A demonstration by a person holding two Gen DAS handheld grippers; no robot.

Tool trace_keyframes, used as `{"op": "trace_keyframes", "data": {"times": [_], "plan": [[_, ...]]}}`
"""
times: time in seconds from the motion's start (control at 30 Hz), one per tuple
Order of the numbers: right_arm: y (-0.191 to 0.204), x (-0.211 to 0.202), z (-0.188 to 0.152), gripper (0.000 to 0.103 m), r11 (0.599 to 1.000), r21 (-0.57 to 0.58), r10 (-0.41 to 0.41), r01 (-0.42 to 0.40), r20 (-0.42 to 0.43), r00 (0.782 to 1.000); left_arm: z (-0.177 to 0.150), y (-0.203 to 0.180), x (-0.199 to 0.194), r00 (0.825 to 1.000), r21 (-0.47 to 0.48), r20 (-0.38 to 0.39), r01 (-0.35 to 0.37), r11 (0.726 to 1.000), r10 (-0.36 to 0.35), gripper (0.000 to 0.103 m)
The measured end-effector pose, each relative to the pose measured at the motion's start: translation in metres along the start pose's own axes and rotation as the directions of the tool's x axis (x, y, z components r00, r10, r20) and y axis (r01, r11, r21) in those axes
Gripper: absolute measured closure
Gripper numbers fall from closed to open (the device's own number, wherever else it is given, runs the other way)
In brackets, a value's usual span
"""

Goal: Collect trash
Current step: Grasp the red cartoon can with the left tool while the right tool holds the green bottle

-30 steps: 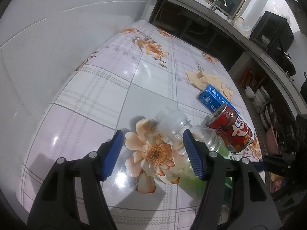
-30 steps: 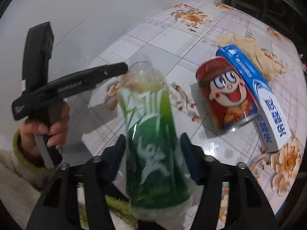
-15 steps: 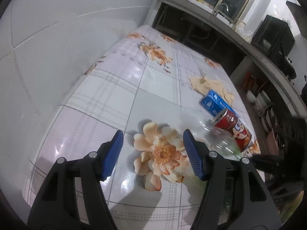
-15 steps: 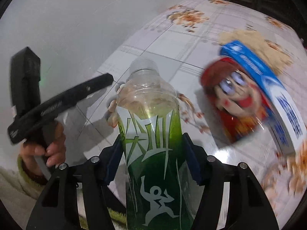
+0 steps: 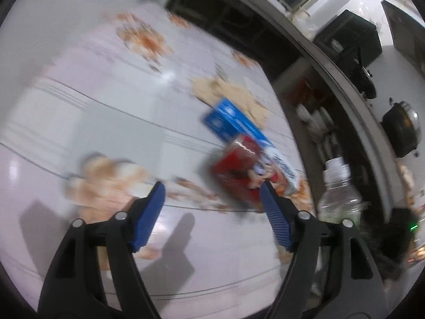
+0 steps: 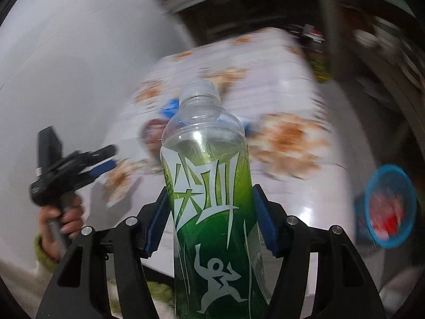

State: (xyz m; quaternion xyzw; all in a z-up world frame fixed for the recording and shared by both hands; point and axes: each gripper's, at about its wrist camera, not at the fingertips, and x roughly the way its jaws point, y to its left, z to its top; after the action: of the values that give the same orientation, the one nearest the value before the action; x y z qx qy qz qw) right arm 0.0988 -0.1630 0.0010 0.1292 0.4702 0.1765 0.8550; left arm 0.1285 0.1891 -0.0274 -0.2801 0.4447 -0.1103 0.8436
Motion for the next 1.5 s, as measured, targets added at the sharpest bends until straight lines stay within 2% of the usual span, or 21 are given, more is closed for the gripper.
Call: {"op": "trace_keyframes", "data": {"times": [0.07,0.17,0.33,0.43,0.53,0.6,0.73,0.83,0.9,0.97,1.03,1.2,1.4,1.5], "plan": [[-0.013,0.005,-0.003,0.044,0.998,0.057,-0.039,0.039,0.006,0.999,0.003,-0.006,0.016,0.998,-0.059,-0.041,0.046,0.997,-0.048,0.028],[-0.024,0.013,-0.006,0.044,0.993,0.109,-0.044,0.042,0.013,0.999,0.009,-0.010,0.039,0.993,-0.145,-0.079,0.072,0.987,-0.084,0.026],[-0.031,0.020,-0.009,0.044,0.987,0.156,-0.032,0.029,0.021,0.999,0.015,-0.010,0.077,0.988,-0.291,-0.117,0.060,0.955,-0.098,0.026],[-0.039,0.017,-0.011,0.043,0.986,0.167,-0.023,0.019,0.021,1.000,0.015,-0.012,0.092,0.989,-0.341,-0.109,0.053,0.939,-0.095,0.028],[-0.046,0.018,-0.012,0.043,0.984,0.175,-0.020,0.017,0.018,1.000,0.016,-0.019,0.097,0.993,-0.343,-0.091,0.034,0.939,-0.069,0.028],[-0.051,0.018,-0.012,0.043,0.982,0.189,-0.010,0.007,0.017,1.000,0.016,-0.022,0.101,0.995,-0.347,-0.080,0.031,0.937,-0.063,0.036],[-0.057,0.020,-0.012,0.044,0.979,0.202,0.008,-0.011,0.019,1.000,0.016,-0.026,0.104,0.998,-0.333,-0.052,0.022,0.943,-0.041,0.036],[-0.056,0.020,-0.013,0.043,0.980,0.200,0.009,-0.013,0.020,1.000,0.014,-0.030,0.102,0.999,-0.285,-0.033,0.005,0.958,-0.015,0.036],[-0.057,0.020,-0.013,0.043,0.980,0.199,0.010,-0.014,0.021,1.000,0.011,-0.037,0.097,1.000,-0.219,-0.015,-0.029,0.975,0.026,0.037],[-0.057,0.020,-0.013,0.043,0.980,0.197,0.007,-0.011,0.021,1.000,0.008,-0.047,0.089,0.998,-0.115,0.022,-0.060,0.992,0.063,0.037],[-0.056,0.020,-0.013,0.044,0.981,0.195,0.005,-0.009,0.022,1.000,0.001,-0.060,0.082,0.992,0.014,0.069,-0.110,0.994,0.109,0.037],[-0.054,0.020,-0.012,0.043,0.982,0.189,-0.001,-0.002,0.020,1.000,-0.020,-0.084,0.072,0.978,0.233,0.138,-0.183,0.955,0.154,0.037],[-0.053,0.021,-0.012,0.043,0.982,0.189,-0.008,0.004,0.019,1.000,-0.044,-0.097,0.061,0.971,0.354,0.200,-0.197,0.914,0.132,0.037],[-0.052,0.021,-0.012,0.043,0.982,0.189,-0.010,0.006,0.019,1.000,-0.059,-0.102,0.057,0.964,0.418,0.236,-0.215,0.883,0.123,0.037]]}}
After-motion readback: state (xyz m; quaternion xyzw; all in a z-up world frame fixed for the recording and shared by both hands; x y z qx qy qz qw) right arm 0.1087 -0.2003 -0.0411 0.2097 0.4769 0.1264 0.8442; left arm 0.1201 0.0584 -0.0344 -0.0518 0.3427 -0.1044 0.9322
